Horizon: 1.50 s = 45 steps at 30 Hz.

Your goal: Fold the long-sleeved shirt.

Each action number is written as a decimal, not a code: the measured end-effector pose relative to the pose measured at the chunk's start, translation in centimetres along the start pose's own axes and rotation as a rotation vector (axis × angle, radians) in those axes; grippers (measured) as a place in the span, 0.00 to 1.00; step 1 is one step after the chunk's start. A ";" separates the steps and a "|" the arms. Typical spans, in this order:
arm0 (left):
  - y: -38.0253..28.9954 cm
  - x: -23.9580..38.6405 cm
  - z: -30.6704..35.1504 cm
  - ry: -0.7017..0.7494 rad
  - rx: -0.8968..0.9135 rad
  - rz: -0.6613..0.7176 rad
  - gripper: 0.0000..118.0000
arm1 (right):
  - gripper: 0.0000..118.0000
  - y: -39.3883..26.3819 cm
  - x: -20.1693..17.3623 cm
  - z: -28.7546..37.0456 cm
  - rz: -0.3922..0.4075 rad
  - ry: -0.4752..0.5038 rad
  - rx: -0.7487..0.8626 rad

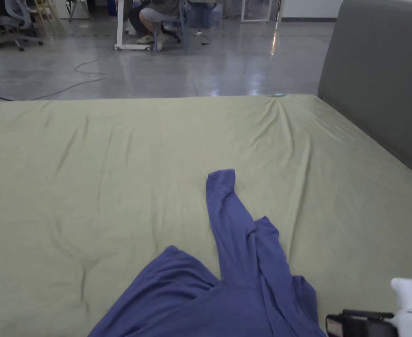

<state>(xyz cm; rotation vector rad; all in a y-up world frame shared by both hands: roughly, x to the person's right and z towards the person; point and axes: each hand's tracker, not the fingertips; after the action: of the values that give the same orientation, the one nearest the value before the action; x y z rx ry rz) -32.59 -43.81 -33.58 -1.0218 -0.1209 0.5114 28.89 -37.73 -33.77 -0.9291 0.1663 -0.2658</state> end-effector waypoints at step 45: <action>1.1 2.7 -5.5 0.160 -0.105 -0.197 0.00 | 0.19 11.6 -10.7 -28.3 0.227 -0.174 -0.437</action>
<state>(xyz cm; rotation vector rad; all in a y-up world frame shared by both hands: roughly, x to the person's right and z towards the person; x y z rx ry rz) -28.84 -46.41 -37.74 -1.1360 -0.1054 0.2448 13.26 -49.63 -59.54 -1.3491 0.1712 0.0677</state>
